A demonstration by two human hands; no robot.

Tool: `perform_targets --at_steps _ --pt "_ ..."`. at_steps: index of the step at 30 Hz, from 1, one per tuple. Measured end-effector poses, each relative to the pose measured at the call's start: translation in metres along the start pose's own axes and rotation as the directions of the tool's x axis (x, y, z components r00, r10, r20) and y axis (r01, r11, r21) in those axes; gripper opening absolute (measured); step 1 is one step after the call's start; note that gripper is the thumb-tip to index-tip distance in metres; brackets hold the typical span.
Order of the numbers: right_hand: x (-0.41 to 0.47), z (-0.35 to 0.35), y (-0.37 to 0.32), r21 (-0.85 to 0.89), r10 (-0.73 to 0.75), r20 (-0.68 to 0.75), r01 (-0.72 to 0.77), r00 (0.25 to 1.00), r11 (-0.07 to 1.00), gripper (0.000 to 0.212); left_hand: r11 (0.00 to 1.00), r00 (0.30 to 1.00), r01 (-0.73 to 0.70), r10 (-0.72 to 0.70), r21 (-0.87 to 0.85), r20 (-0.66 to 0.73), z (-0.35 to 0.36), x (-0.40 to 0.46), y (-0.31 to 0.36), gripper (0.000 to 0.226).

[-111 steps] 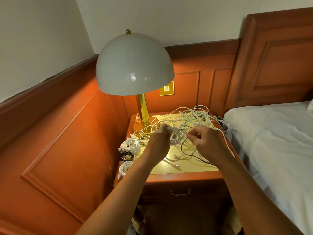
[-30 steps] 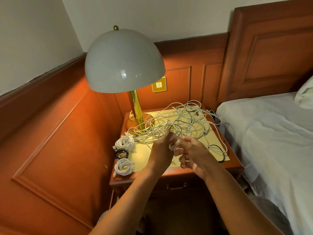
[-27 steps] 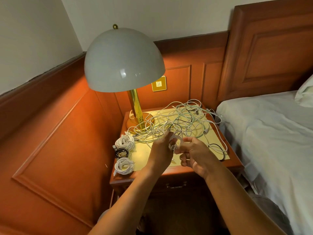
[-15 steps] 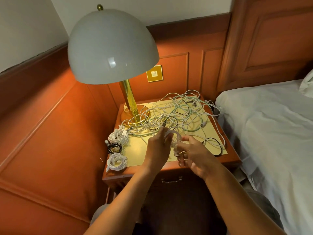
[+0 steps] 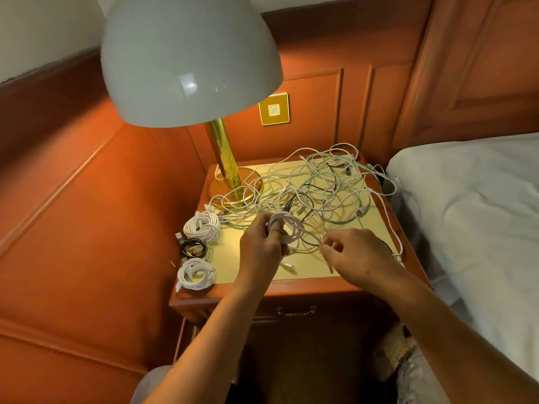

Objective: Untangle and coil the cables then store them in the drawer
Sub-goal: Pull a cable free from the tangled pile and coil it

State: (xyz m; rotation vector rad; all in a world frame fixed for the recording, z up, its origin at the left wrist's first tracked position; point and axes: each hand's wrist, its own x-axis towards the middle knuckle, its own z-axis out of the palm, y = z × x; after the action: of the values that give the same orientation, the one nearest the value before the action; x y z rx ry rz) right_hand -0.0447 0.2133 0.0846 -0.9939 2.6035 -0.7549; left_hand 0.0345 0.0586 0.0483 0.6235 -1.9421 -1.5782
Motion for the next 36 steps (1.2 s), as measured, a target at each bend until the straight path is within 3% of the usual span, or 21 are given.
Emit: perform_targets --at_steps 4,7,10,12,19,22,24,29,36 --pt "0.024 0.008 0.006 0.197 -0.073 -0.206 0.115 0.976 0.974 0.016 0.996 1.000 -0.001 0.001 -0.085 -0.002 0.004 0.002 0.008 0.014" --pt "0.034 0.016 0.005 0.453 -0.029 -0.288 0.163 0.957 0.877 0.013 0.992 1.000 0.003 -0.002 -0.124 0.005 0.010 0.002 0.010 0.014" --pt "0.039 0.023 0.003 0.791 0.094 -0.181 0.089 0.979 0.606 0.011 0.998 1.000 -0.015 0.015 -0.059 0.008 0.017 0.004 0.009 0.013" --pt "0.039 0.024 0.004 0.914 0.152 -0.071 0.003 0.986 0.406 0.011 0.998 0.999 -0.049 0.049 0.026 0.006 0.021 0.005 0.004 0.012" --pt "0.036 0.025 0.012 0.977 0.175 0.186 -0.200 0.967 0.071 0.020 0.954 0.990 -0.136 0.120 0.268 0.073 0.027 0.004 -0.009 0.011" --pt "0.034 0.027 0.014 0.974 0.197 0.227 -0.223 0.954 -0.042 0.025 0.962 0.985 -0.103 0.064 0.252 0.158 0.031 -0.001 -0.011 0.013" --pt "0.033 0.030 0.017 0.972 0.199 0.234 -0.228 0.952 -0.051 0.026 0.980 0.984 -0.045 0.011 0.192 0.178 0.033 -0.004 -0.012 0.013" --pt "0.027 0.033 0.026 0.949 0.119 0.267 -0.282 0.956 0.141 0.030 0.995 0.977 0.007 -0.028 0.104 0.209 0.031 -0.007 -0.011 0.015" --pt "0.010 0.034 0.032 0.940 -0.036 0.318 -0.311 0.947 0.139 0.045 0.995 0.983 -0.044 0.028 0.084 0.184 0.023 -0.015 -0.009 0.013"
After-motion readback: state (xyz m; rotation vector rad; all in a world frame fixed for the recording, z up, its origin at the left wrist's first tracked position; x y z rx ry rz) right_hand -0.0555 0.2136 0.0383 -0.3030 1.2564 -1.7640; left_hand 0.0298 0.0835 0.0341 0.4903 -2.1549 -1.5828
